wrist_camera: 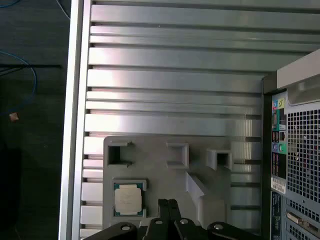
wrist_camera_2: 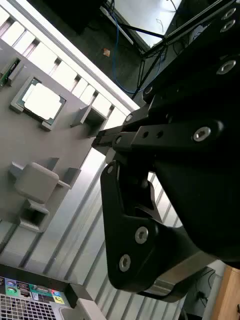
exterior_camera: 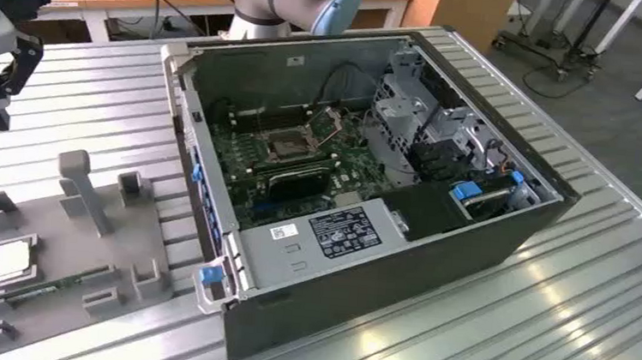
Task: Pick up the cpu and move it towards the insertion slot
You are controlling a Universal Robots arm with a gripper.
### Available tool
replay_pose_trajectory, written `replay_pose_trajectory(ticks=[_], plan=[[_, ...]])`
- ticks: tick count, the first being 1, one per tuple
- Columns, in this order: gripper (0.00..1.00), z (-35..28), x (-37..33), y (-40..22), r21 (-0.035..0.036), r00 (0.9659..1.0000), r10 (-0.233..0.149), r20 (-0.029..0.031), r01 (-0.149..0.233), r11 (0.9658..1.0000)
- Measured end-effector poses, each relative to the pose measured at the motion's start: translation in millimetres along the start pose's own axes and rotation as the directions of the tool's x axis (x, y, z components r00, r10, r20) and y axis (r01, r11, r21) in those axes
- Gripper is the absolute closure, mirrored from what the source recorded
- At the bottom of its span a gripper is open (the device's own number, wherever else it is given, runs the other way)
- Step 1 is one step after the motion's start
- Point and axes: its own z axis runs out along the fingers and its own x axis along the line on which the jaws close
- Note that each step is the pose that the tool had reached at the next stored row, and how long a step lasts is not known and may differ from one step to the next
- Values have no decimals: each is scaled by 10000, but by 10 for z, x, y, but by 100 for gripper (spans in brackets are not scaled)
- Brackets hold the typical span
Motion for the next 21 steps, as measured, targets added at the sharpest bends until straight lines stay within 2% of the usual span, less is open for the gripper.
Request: replay_pose_trajectory(ticks=[11,21], plan=[[89,-1,1,-22,0,10000,0,0,0,10000],[89,-3,2,-79,0,10000,0,-1,0,10000]])
